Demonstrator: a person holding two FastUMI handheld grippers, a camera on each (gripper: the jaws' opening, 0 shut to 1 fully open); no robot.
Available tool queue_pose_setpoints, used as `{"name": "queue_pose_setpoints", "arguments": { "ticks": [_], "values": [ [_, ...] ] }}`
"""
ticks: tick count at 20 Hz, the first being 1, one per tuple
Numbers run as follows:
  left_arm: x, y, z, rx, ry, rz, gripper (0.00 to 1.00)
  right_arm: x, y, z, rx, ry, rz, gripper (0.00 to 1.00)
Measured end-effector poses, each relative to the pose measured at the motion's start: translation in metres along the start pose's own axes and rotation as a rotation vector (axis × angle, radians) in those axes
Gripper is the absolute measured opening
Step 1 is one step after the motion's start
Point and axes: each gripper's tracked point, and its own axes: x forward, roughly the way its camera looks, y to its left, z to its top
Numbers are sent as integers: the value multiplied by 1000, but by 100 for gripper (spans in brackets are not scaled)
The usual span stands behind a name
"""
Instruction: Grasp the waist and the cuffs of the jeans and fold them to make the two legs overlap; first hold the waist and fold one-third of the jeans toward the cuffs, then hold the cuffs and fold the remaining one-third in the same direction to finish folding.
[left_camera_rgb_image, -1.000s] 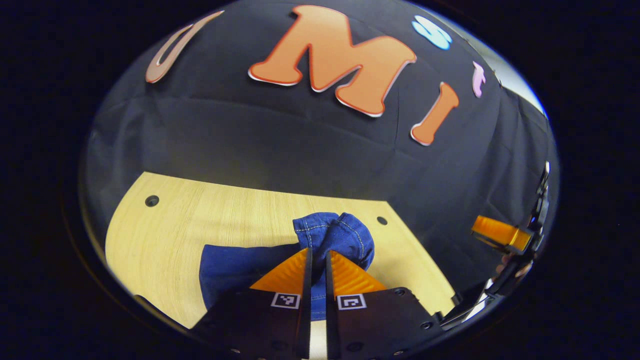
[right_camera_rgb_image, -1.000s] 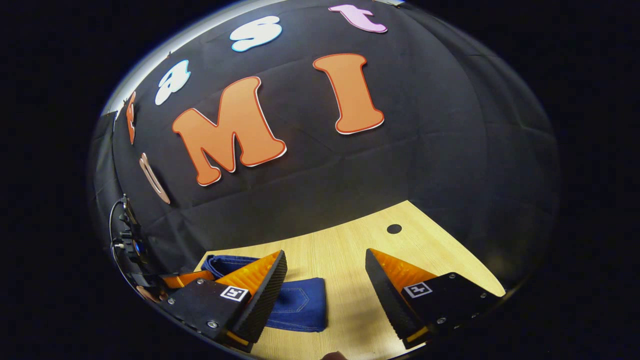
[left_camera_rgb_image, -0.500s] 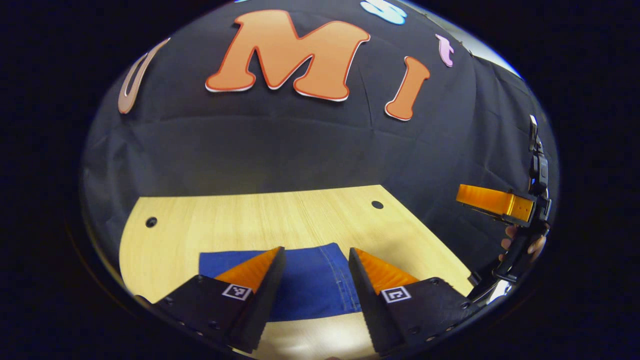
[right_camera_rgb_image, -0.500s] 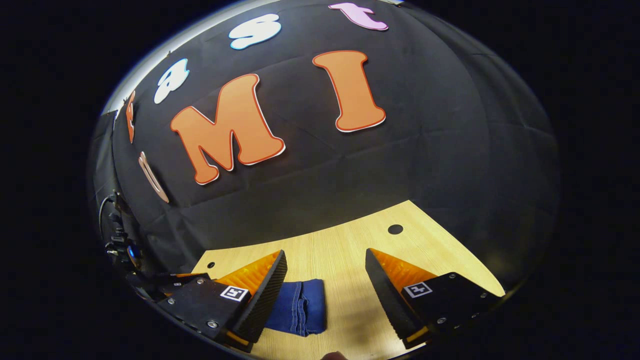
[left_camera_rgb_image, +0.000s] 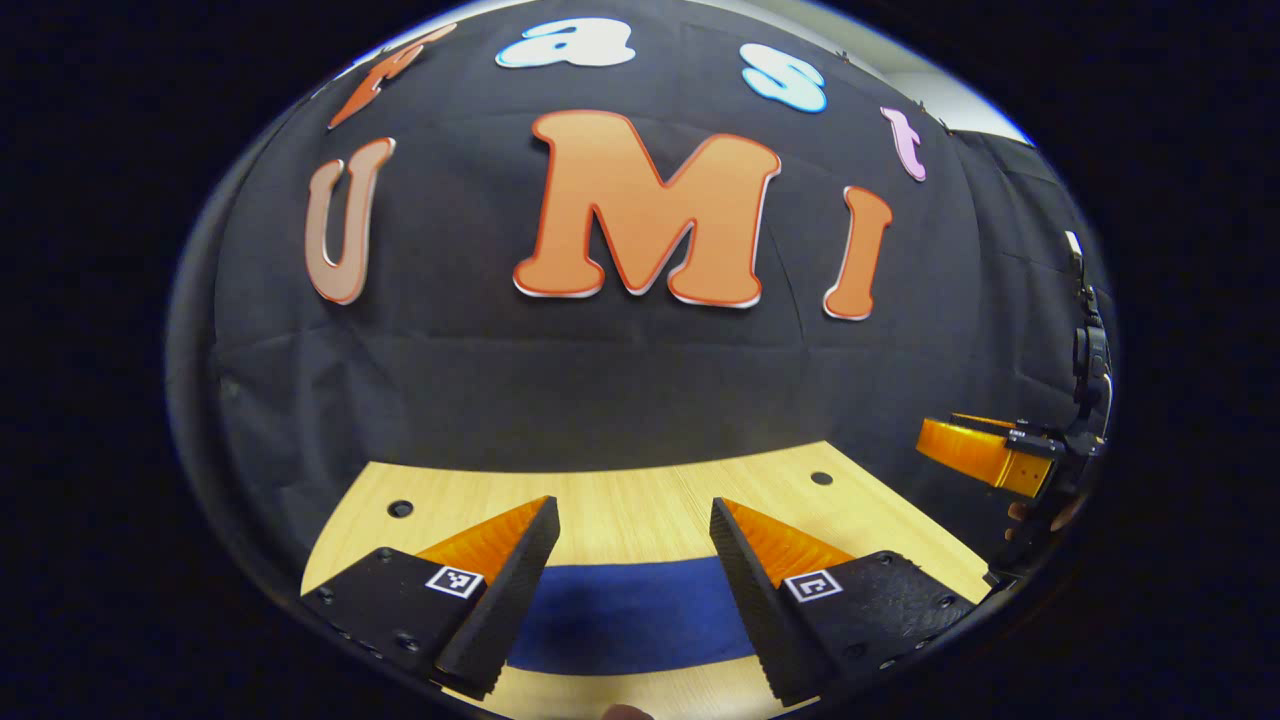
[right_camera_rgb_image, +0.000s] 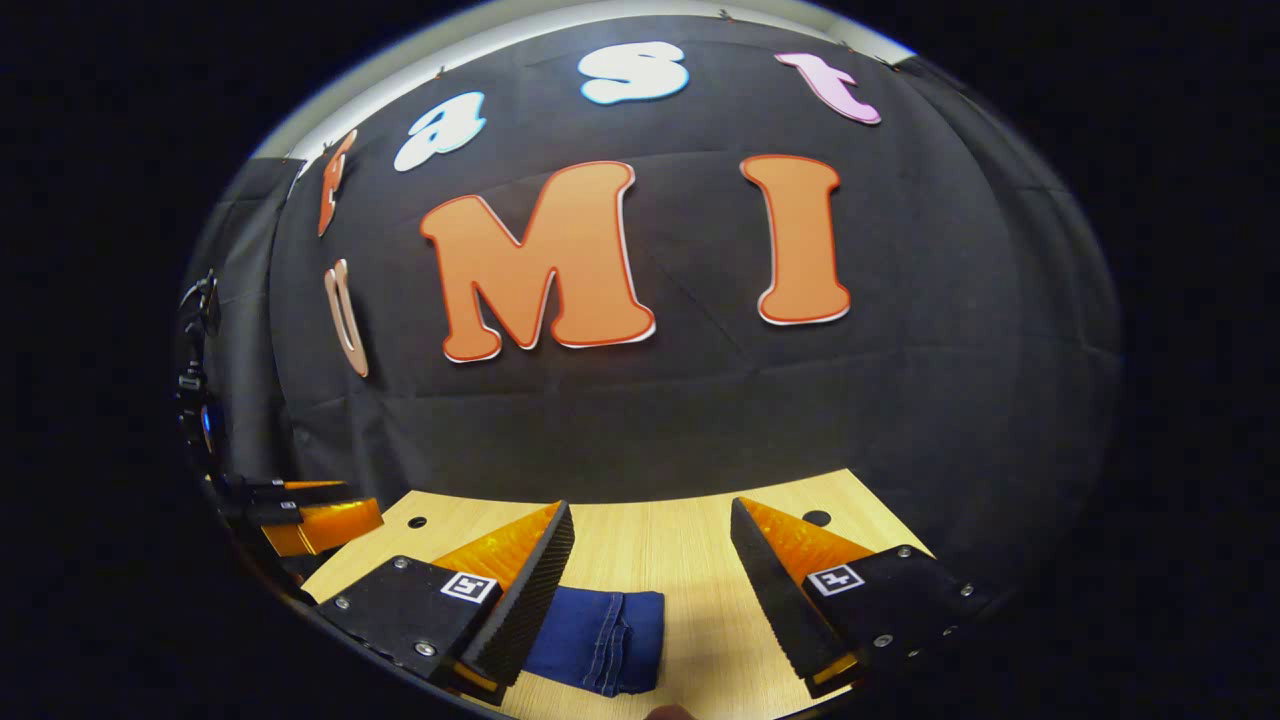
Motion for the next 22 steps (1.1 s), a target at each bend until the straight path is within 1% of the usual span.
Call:
{"name": "queue_pose_setpoints", "arguments": {
  "ticks": [3, 5, 10, 11, 12, 13, 14, 15, 16, 18, 19, 20, 22],
  "values": [
    [-15, 23, 19, 34, -70, 62, 94, -1, 23, 19, -30, -54, 21, 97],
    [-30, 32, 32, 28, -120, 92, 93, -4, 39, 34, -46, -97, 45, 97],
    [-68, 59, 65, 42, -254, 167, 93, -20, 78, 46, -108, -173, 95, 96],
    [-74, 61, 67, 38, -273, 177, 93, -23, 85, 45, -122, -179, 103, 96],
    [-78, 64, 66, 25, -286, 180, 89, -26, 93, 43, -133, -185, 114, 96],
    [-84, 66, 69, 18, -301, 179, 93, -27, 99, 41, -141, -183, 122, 96],
    [-90, 70, 69, 14, -310, 187, 89, -29, 106, 38, -143, -182, 131, 96],
    [-96, 74, 69, 23, -320, 203, 89, -31, 109, 35, -143, -180, 134, 96],
    [-97, 76, 67, 38, -327, 209, 94, -32, 113, 32, -138, -180, 139, 96],
    [-105, 81, 63, 61, -337, 229, 94, -35, 121, 25, -126, -170, 152, 97],
    [-108, 81, 59, 65, -339, 227, 97, -36, 121, 21, -124, -163, 154, 96],
    [-111, 83, 57, 67, -342, 241, 98, -36, 125, 18, -124, -161, 153, 96],
    [-111, 86, 54, 64, -344, 243, 97, -37, 130, 17, -132, -167, 158, 97]
  ]
}}
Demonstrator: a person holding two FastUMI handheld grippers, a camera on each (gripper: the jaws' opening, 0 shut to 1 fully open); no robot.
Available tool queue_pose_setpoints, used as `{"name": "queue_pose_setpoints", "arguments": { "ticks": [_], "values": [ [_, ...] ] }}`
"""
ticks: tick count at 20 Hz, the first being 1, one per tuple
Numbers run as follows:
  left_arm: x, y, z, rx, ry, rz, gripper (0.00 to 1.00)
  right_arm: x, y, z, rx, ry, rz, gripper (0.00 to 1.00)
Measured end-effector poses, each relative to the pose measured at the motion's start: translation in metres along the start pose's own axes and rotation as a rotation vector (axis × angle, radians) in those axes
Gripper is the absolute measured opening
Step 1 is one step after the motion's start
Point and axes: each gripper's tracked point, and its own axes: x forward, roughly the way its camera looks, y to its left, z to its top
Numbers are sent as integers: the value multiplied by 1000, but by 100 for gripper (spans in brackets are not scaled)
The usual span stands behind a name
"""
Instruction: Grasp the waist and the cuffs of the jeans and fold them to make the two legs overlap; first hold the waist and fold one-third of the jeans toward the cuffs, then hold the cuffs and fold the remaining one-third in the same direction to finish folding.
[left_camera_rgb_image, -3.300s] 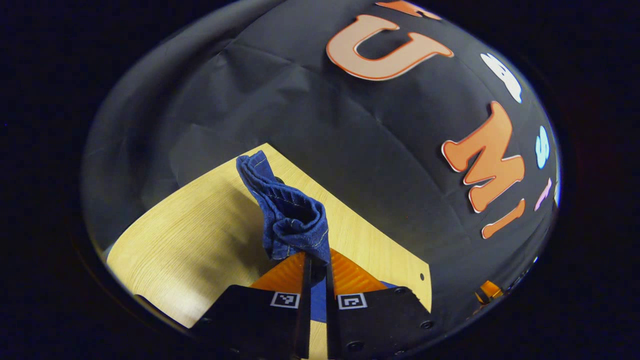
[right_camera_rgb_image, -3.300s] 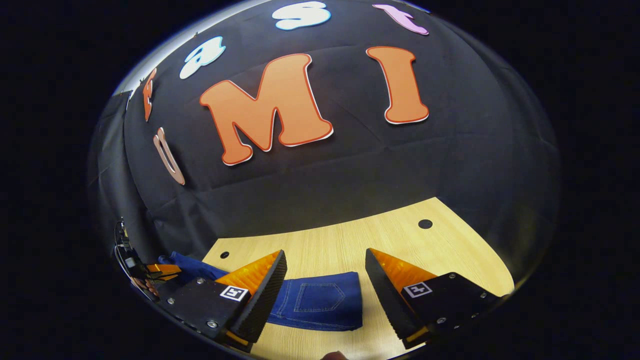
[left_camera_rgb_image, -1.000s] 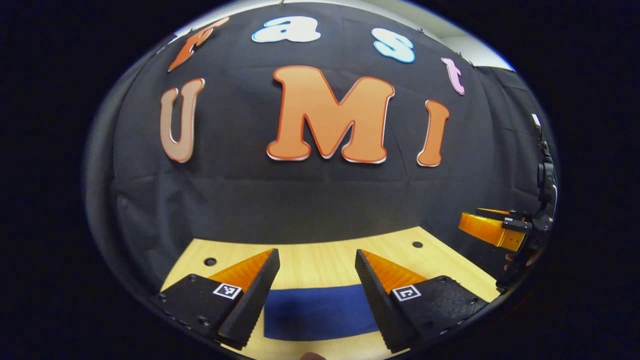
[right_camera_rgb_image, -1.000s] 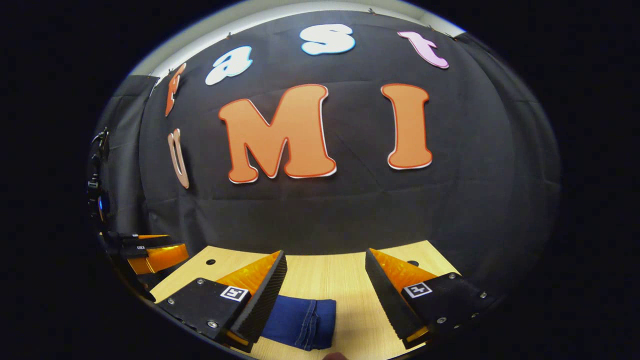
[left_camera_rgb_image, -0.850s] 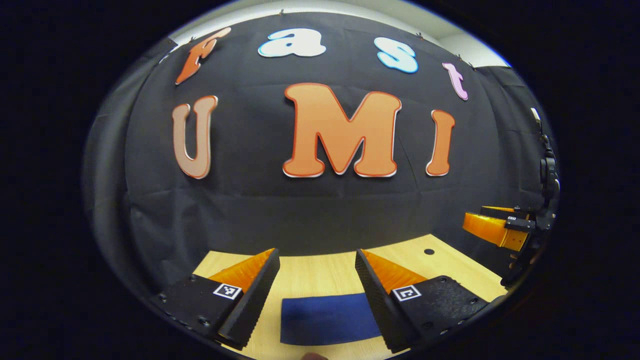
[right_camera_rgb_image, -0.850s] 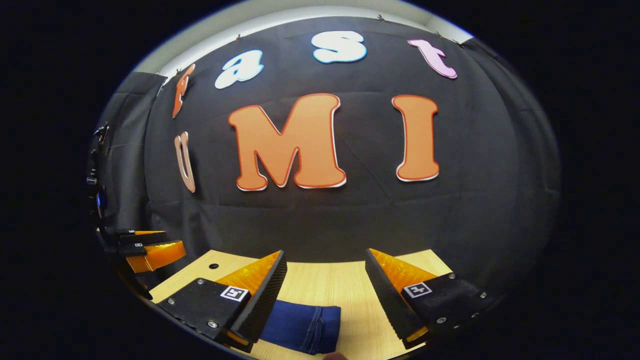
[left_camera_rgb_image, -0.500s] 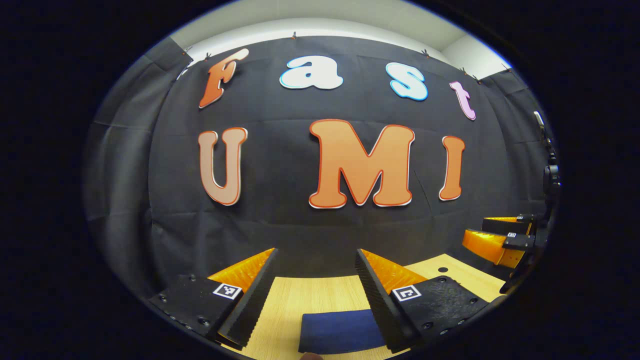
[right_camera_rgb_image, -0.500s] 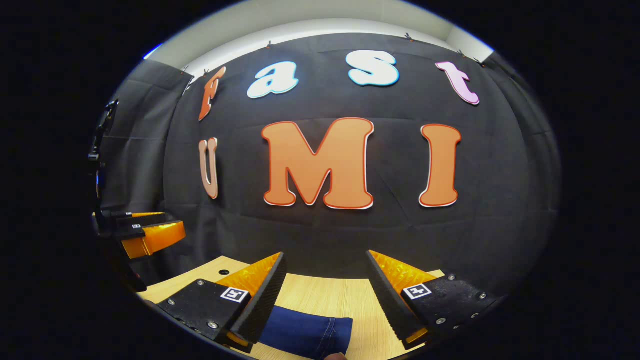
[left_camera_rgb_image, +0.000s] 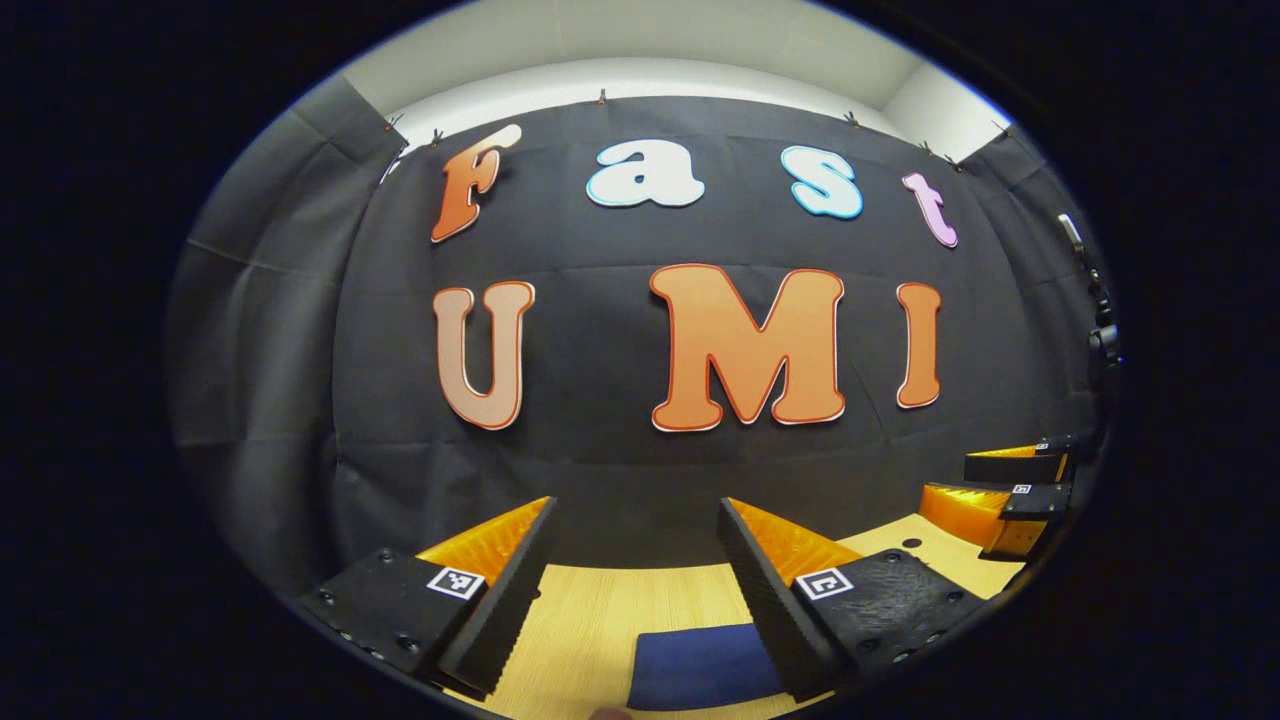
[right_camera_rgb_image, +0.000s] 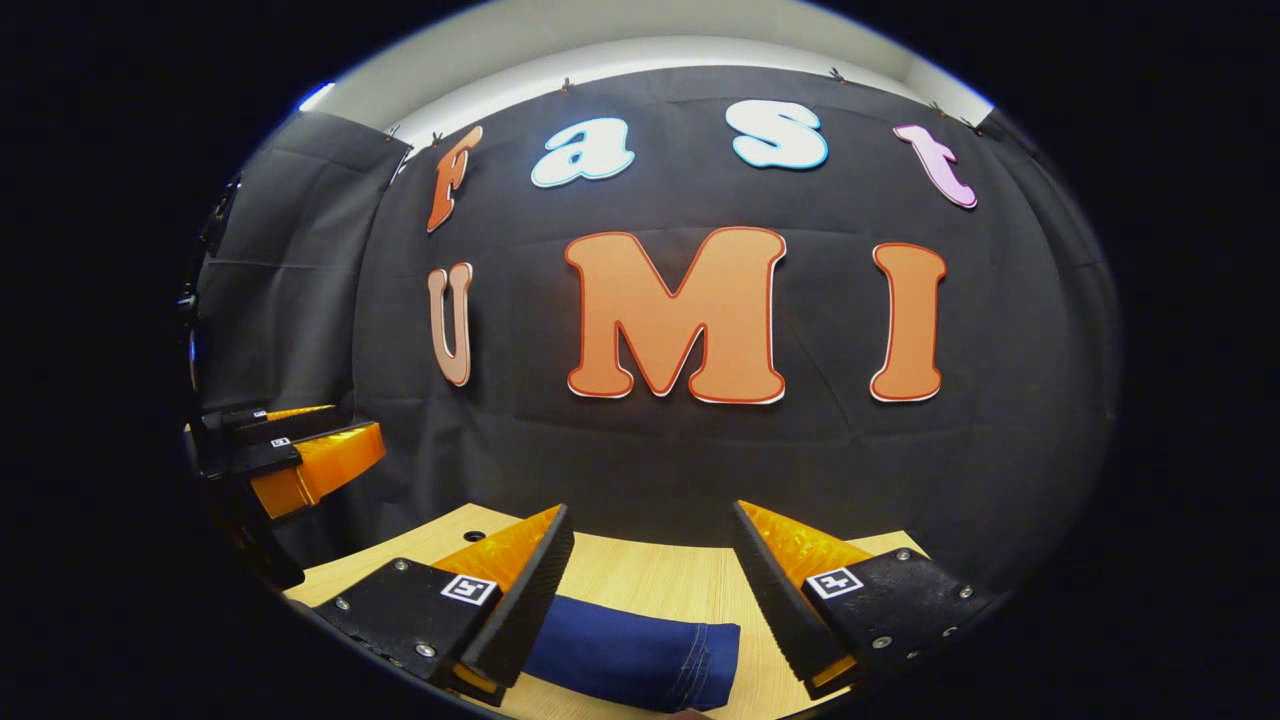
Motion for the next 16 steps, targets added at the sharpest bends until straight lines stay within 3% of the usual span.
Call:
{"name": "queue_pose_setpoints", "arguments": {
  "ticks": [16],
  "values": [
    [-5, -6, -4, -30, -15, -24, 96, -8, 14, 0, 31, -22, 5, 96]
  ]
}}
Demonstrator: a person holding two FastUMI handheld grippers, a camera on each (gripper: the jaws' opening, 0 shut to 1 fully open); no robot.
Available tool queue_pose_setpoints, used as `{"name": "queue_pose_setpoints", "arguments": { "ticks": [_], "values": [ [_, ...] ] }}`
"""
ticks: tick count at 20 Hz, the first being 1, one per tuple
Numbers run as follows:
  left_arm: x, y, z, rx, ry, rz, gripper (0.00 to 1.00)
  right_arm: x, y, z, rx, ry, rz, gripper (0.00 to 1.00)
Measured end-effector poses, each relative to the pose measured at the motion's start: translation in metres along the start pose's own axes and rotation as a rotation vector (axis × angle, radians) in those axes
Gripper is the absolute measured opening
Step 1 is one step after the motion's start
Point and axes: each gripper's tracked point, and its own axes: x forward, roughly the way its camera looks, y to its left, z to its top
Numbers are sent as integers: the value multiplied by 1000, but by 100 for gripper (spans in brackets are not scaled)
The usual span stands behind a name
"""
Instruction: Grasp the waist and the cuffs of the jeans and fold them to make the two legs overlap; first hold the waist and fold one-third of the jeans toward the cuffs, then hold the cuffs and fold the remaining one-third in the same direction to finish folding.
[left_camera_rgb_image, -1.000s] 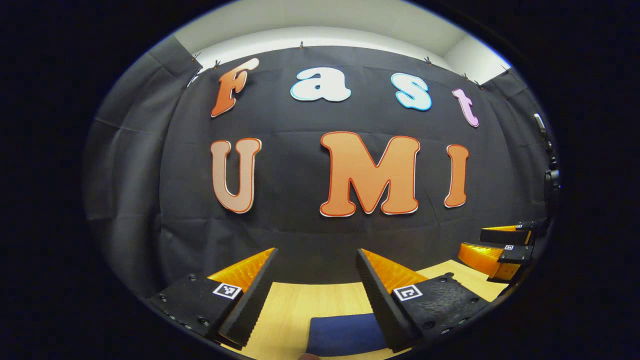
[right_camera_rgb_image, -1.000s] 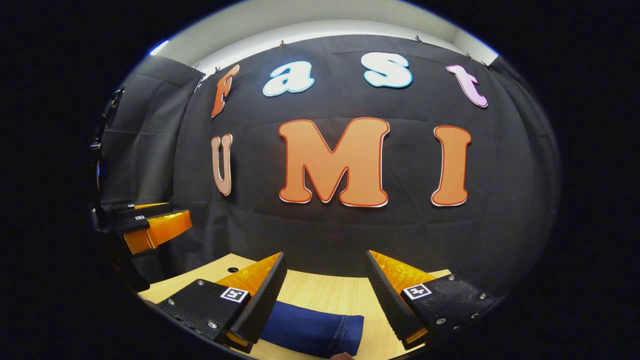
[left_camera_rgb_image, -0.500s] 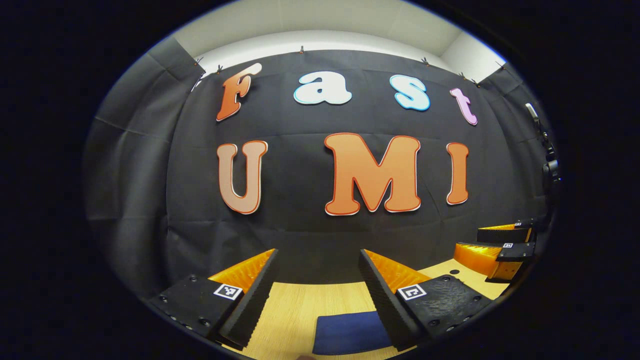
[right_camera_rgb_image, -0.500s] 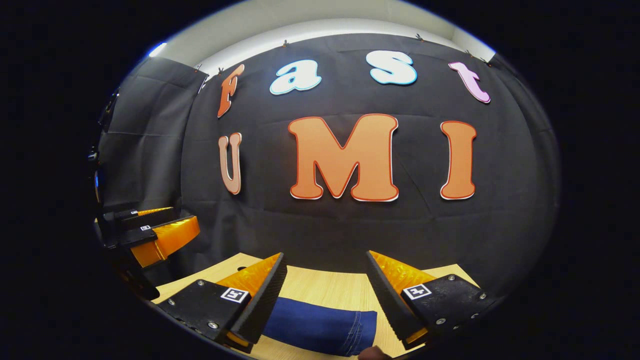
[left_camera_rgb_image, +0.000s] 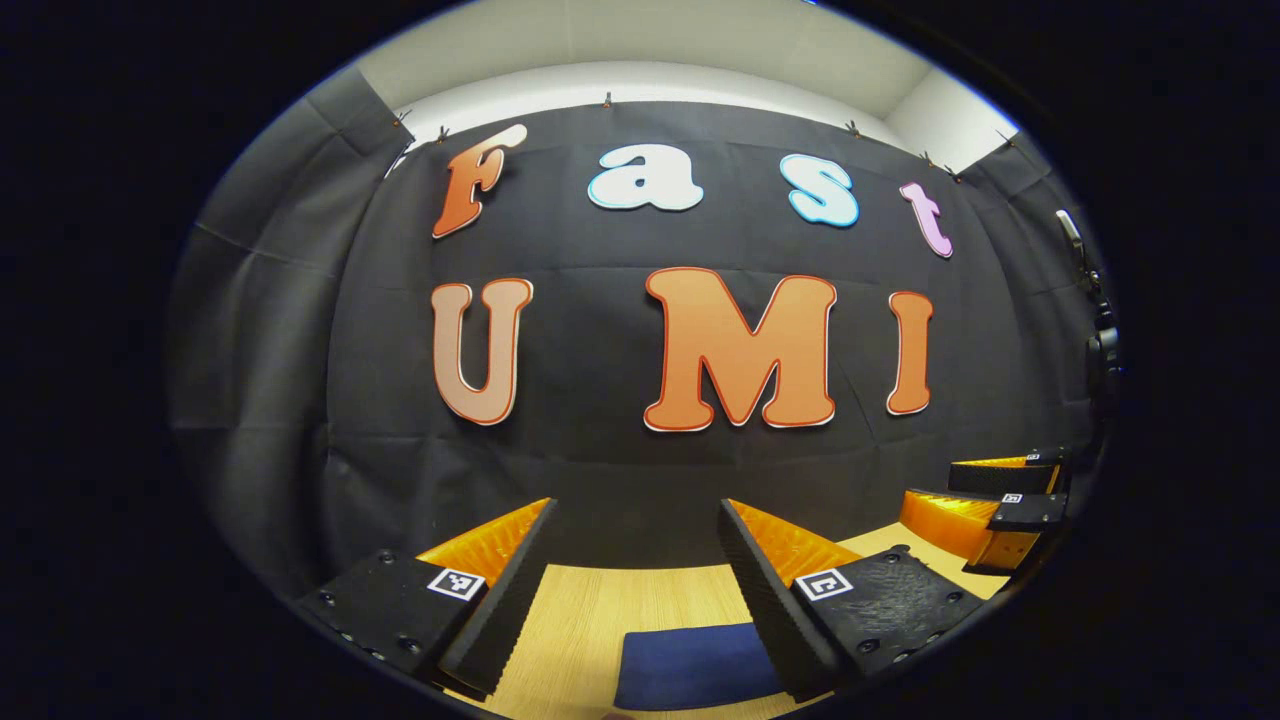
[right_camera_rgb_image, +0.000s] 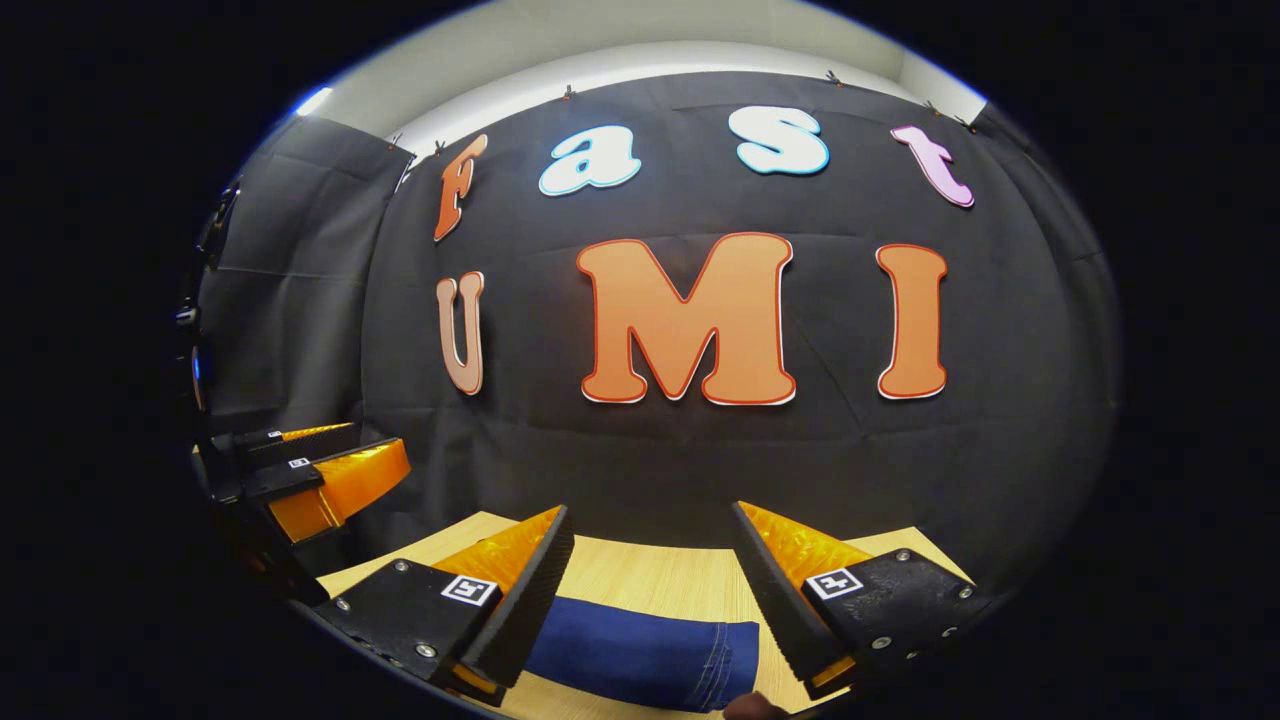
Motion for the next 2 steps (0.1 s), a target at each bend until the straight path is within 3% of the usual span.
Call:
{"name": "queue_pose_setpoints", "arguments": {
  "ticks": [2],
  "values": [
    [0, 0, 0, 2, 0, 1, 96, -1, 1, -1, 0, 1, 2, 96]
  ]
}}
